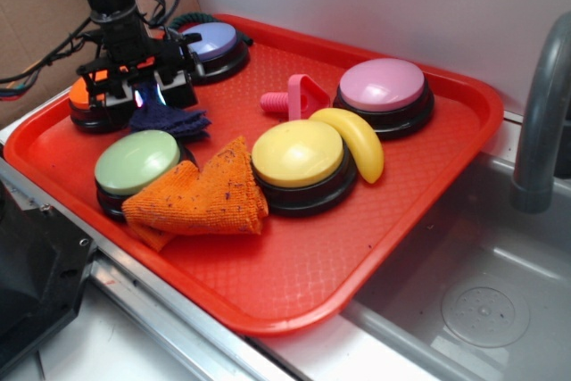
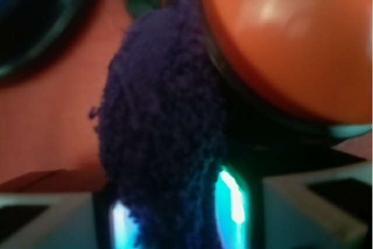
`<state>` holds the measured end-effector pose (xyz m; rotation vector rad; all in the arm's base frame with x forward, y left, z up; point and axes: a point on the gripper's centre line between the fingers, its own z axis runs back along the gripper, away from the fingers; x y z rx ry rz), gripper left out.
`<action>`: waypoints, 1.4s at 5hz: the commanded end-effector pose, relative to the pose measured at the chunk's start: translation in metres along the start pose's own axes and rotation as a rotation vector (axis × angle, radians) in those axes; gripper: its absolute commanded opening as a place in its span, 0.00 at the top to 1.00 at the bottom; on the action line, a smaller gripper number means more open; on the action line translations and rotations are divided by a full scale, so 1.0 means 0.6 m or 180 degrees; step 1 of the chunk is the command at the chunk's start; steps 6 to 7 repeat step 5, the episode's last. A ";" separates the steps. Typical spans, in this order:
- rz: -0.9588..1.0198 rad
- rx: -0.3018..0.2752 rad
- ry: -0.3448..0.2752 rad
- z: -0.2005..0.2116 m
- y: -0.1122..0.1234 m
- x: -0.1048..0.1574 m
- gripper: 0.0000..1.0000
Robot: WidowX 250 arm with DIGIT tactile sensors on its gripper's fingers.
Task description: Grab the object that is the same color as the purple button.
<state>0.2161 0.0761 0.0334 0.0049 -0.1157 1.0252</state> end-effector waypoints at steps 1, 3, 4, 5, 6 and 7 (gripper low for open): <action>-0.0636 -0.0154 -0.0335 0.087 -0.029 0.001 1.00; -0.2270 -0.0021 -0.0368 0.173 -0.065 -0.061 1.00; -0.2974 -0.0218 -0.0101 0.188 -0.072 -0.074 1.00; -0.2814 -0.0177 -0.0068 0.183 -0.070 -0.071 1.00; -0.2814 -0.0177 -0.0068 0.183 -0.070 -0.071 1.00; -0.2814 -0.0177 -0.0068 0.183 -0.070 -0.071 1.00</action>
